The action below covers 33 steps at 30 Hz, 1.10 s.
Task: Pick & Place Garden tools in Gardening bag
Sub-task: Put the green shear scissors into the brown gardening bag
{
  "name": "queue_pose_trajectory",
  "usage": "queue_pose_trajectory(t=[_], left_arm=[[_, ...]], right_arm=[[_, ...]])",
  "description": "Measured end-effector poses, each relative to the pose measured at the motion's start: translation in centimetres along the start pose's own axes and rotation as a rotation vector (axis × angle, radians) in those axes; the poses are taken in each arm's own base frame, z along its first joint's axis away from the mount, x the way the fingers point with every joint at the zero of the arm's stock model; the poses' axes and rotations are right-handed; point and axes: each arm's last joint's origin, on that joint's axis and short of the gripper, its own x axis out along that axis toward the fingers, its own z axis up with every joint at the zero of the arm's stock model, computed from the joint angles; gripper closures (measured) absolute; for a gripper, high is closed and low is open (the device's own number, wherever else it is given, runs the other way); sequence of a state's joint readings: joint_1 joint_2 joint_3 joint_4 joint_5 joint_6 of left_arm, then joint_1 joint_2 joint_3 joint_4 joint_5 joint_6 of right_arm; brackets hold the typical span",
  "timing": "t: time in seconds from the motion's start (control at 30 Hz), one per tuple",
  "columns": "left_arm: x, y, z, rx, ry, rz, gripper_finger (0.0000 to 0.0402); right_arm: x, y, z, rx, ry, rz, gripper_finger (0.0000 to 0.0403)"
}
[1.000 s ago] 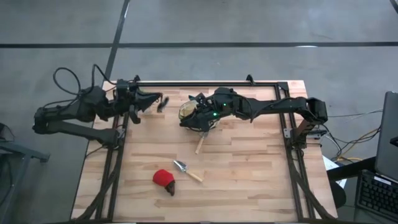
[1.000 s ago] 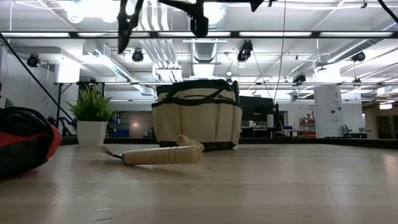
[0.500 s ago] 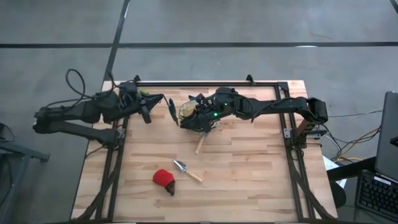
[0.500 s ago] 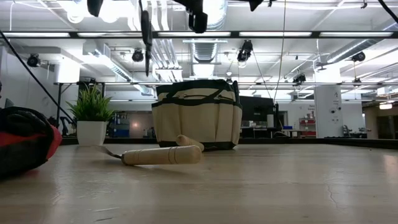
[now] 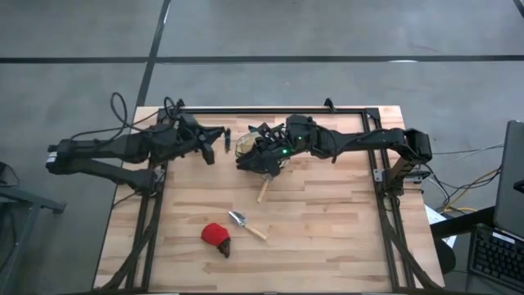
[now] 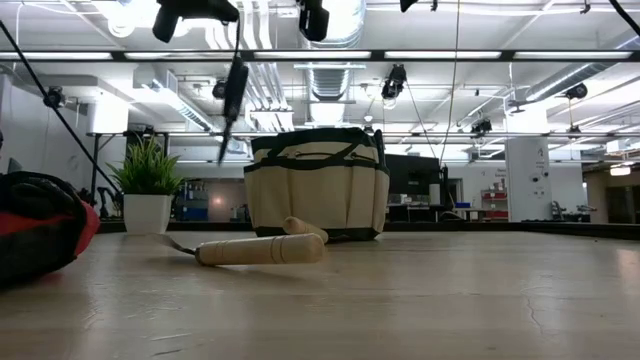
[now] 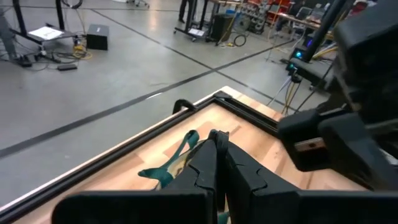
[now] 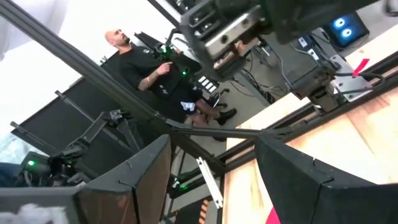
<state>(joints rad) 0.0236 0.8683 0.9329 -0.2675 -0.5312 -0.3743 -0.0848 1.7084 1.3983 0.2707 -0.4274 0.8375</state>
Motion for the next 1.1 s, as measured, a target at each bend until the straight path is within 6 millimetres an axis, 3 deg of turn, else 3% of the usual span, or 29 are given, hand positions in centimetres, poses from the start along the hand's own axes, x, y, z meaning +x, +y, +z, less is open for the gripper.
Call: queue_pose_trajectory(t=[0.4, 1.1], left_arm=[[1.7, -0.4, -0.2, 0.052, -0.012, 0.02, 0.0389], [2.3, 0.9, 0.7, 0.114, -0.06, 0.075, 0.0389]], right_arm=[[0.1, 0.1, -0.1, 0.0, 0.003, 0.002, 0.0177], [0.1, 0.1, -0.1, -0.003, 0.005, 0.0, 0.0177]])
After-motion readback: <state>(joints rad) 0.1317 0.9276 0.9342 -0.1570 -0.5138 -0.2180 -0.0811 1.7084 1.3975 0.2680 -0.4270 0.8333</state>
